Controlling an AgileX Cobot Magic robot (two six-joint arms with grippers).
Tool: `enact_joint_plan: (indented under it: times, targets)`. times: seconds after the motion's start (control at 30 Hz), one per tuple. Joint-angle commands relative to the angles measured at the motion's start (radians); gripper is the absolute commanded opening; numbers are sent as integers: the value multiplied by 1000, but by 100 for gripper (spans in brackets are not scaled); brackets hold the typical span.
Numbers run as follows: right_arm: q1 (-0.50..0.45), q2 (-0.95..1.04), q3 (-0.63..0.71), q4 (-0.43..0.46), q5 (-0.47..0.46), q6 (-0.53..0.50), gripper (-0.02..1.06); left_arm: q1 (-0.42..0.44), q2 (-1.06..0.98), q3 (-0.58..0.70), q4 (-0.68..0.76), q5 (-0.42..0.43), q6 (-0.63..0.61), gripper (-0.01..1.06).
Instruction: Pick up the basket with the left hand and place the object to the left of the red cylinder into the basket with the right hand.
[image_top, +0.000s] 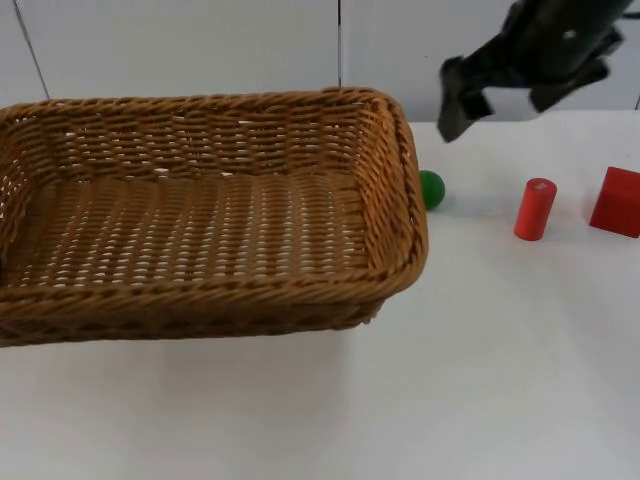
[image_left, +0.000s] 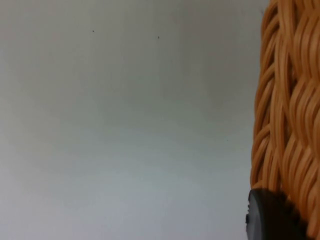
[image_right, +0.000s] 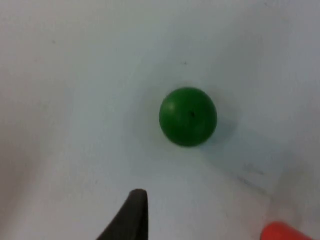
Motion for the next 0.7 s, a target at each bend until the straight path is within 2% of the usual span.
enact_joint_plan:
  times: [0.0, 0.13, 0.27, 0.67]
  targets:
    - [10, 52, -66, -2, 5, -17, 98, 2, -10, 2, -34, 17, -3, 0]
    - [29, 160, -191, -2, 16, -33, 98, 2, -10, 2, -34, 17, -3, 0]
    - [46, 253, -284, -2, 18, -42, 93, 2, -10, 2, -34, 17, -3, 0]
    - [56, 353, -289, -8, -62, -42, 86, 2, -10, 2, -33, 17, -3, 0]
